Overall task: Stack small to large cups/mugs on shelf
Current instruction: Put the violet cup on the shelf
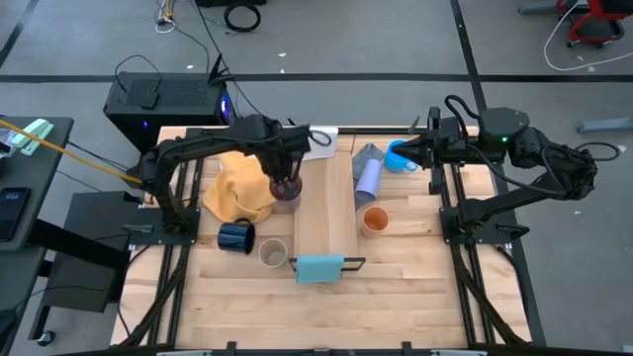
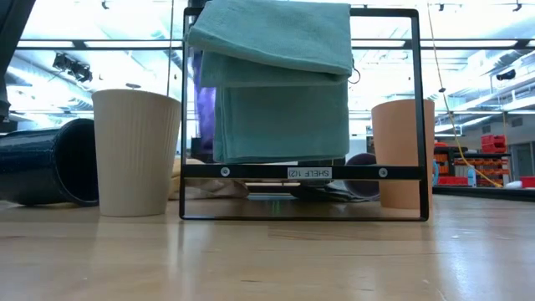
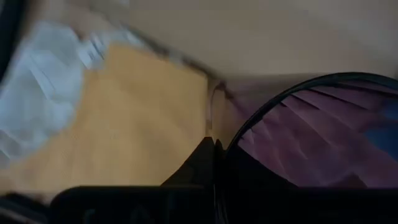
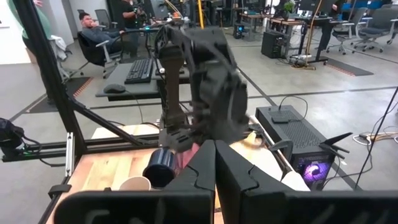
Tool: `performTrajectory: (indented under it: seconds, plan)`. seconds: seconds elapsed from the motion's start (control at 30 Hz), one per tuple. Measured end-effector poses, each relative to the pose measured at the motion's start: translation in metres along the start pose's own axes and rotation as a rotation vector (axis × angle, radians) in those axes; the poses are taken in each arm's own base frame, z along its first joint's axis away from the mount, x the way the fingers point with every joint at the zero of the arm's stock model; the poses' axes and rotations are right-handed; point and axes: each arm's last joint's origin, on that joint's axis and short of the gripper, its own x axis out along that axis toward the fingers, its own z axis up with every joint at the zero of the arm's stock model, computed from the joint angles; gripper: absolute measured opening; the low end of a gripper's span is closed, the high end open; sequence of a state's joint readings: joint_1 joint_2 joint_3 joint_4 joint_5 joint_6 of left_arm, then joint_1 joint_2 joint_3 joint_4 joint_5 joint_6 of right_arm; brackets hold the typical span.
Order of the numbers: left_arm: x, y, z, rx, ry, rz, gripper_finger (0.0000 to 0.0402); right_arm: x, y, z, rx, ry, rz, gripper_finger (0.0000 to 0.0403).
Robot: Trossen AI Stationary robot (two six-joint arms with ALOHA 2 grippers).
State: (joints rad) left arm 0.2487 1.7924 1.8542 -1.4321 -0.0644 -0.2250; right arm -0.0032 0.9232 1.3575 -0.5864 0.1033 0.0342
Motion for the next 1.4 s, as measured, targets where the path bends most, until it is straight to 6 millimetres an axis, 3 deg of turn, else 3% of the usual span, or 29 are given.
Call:
performTrajectory:
  seconds: [0.27,0.67,0.83,1.07,1.23,1.4]
  plan:
    - [-0.033,0.017,0.023,-0.093,-0.255,-0.022,0.0013,0.002,0.0,0.0,0.004,0.005,0.0,0.0009]
    - [-0.033,0.061,0.028,-0.191,-0.266,0.025,0.0013,0.002,0.0,0.0,0.019,0.004,0.0,0.0009]
    - [-0.032,0.065,0.029,-0.204,-0.261,-0.011,0.0013,0.002,0.0,0.0,0.026,0.004,0.0,0.0009]
    - [-0.034,0.018,0.024,-0.08,-0.248,-0.103,0.0013,0.004,0.0,-0.001,0.025,0.008,0.0,0.0009]
    - [-0.035,-0.021,0.008,0.014,-0.169,-0.12,0.0013,0.004,0.0,-0.001,0.025,0.008,0.0,0.0009]
    - [-0.037,-0.043,0.0,-0.015,-0.144,-0.168,0.0013,0.004,0.0,0.0,0.025,0.005,0.0,0.0009]
